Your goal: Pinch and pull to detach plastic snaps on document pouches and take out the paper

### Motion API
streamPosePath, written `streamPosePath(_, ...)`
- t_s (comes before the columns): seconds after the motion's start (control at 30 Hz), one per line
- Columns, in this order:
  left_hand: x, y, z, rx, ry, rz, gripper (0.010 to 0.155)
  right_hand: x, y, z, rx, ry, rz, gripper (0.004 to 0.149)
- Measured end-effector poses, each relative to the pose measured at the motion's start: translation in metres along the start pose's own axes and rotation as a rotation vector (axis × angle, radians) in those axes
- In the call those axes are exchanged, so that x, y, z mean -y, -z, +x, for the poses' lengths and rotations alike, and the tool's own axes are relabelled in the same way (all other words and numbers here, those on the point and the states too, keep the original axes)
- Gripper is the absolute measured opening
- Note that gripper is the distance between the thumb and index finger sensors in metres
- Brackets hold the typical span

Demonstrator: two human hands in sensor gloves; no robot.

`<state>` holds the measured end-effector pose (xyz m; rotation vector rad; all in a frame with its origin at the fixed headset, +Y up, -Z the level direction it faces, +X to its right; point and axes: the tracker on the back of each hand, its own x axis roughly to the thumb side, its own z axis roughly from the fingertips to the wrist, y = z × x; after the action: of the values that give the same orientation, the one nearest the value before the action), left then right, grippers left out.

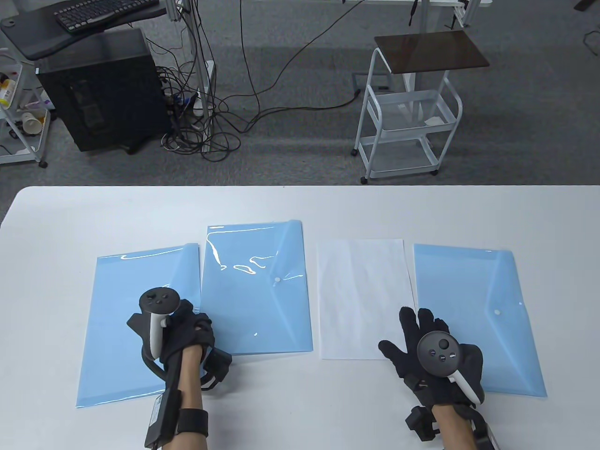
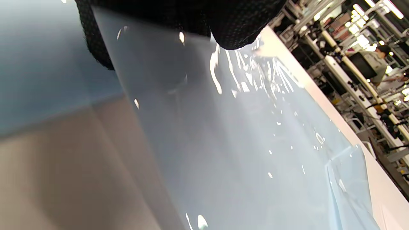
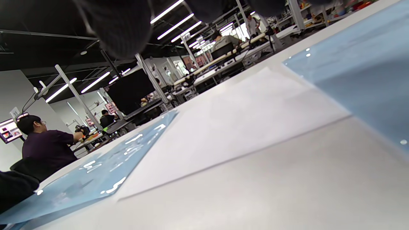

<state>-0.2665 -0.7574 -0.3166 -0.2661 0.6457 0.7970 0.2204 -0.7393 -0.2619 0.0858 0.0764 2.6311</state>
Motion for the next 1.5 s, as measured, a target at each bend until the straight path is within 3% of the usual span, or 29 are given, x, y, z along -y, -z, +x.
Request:
streamPosePath(0.13,-0.015,-0.015,0.001,0.040,0.075,0.069,0.066,0.000,-0.001,0.001,0.003,0.007,-0.004,0.085)
streamPosePath(0.33,-0.023,-0.048,0.010,0.180,0.158,0.044,0.074,0.000,-0.003,0.003,0.010,0.007,-0.017,0.085)
streamPosePath(0.67,0.013,-0.103,0.018,0.374,0.337,-0.081,0.092,0.000,-0.005,0.001,-0.005,0.000,-0.034,0.086)
streamPosePath(0.9,0.044,-0.100,0.005,0.392,0.428,-0.085,0.095,-0.001,-0.007,-0.004,-0.036,-0.010,-0.032,0.089)
streamPosePath(1.13,0.047,-0.102,-0.004,0.373,0.460,-0.052,0.094,0.001,-0.005,-0.014,-0.080,0.001,-0.031,0.094)
streamPosePath(1.37,0.046,-0.105,-0.006,0.379,0.411,-0.069,0.094,0.025,0.007,-0.038,-0.187,0.019,-0.064,0.095)
streamPosePath(1.5,0.048,-0.106,-0.005,0.388,0.428,-0.075,0.094,0.050,0.016,-0.065,-0.296,-0.026,-0.103,0.095)
